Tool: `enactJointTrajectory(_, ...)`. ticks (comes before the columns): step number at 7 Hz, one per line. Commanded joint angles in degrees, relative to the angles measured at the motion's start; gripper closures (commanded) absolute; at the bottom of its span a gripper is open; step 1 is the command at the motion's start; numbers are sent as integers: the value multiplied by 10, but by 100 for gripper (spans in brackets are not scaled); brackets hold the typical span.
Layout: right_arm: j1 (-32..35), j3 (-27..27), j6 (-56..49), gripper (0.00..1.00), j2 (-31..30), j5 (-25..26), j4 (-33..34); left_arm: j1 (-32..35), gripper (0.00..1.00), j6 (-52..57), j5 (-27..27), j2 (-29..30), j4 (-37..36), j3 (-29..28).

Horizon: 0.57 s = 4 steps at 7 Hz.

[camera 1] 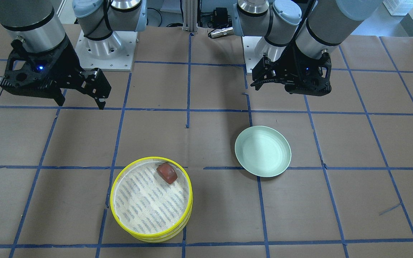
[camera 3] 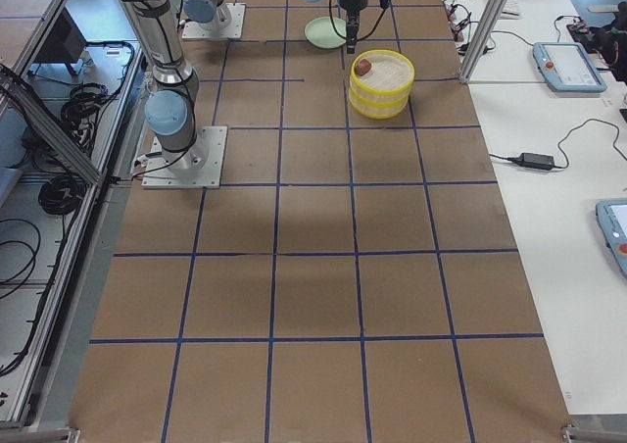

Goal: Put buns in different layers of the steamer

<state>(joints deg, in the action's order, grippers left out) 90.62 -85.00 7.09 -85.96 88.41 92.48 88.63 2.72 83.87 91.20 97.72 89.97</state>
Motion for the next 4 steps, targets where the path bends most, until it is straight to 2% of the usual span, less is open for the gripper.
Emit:
enactJointTrajectory(1,0,-2,1,0,-2,-1,1,-5,0,4,11,-1,-16,-2)
enactJointTrajectory(4,3,-2,0,0,-3,-1,9,-7,0,8,21,-4,-24,1)
